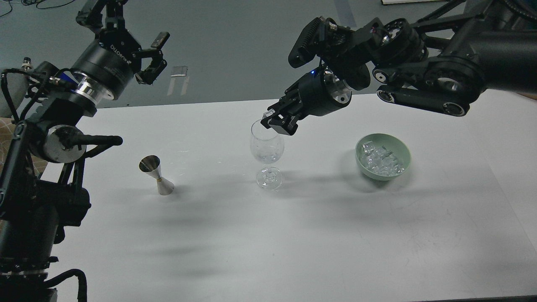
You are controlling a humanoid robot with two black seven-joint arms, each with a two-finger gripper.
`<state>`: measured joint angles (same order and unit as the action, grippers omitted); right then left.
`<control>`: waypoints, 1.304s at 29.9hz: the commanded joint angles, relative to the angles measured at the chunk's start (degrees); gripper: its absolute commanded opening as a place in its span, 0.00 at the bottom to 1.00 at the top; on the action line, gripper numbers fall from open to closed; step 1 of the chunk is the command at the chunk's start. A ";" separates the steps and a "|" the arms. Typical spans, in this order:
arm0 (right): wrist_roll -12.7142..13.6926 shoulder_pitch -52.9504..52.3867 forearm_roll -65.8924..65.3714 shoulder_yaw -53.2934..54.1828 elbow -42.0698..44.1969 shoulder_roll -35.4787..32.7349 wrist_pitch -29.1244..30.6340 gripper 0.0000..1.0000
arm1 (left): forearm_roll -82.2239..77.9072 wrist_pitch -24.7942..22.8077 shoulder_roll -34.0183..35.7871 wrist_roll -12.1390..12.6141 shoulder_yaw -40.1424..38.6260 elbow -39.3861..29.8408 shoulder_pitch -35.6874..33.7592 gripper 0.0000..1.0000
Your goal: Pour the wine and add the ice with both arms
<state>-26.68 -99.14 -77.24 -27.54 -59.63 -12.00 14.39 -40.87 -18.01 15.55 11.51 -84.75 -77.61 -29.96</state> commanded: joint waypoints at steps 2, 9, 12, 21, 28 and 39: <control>0.05 0.26 0.16 -0.32 0.83 0.67 -0.07 0.17 | 0.00 0.00 0.09 0.01 -0.15 0.00 0.16 0.98; 0.05 0.26 0.33 -0.41 1.45 1.81 -0.16 0.26 | 0.00 0.00 0.36 0.01 -0.24 0.00 0.16 0.98; 0.05 0.26 0.59 -0.32 1.71 2.07 -0.24 0.35 | 0.00 0.00 0.36 0.01 -0.24 0.00 0.16 0.98; 0.05 0.26 1.91 -0.32 1.80 2.25 -0.24 0.39 | 0.00 0.00 0.36 0.09 -0.42 0.00 0.16 0.98; 0.05 0.18 2.00 -0.32 1.89 2.07 -0.42 0.40 | 0.00 0.00 0.45 0.09 -0.42 0.00 0.16 0.98; 1.10 -0.27 17.17 6.17 10.66 -0.21 -4.45 0.95 | 0.35 0.00 0.80 0.09 -0.51 0.09 0.25 0.98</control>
<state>-26.07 -99.71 -66.74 -24.14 -52.43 -11.58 11.88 -40.72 -18.02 16.24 11.60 -85.26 -77.61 -29.79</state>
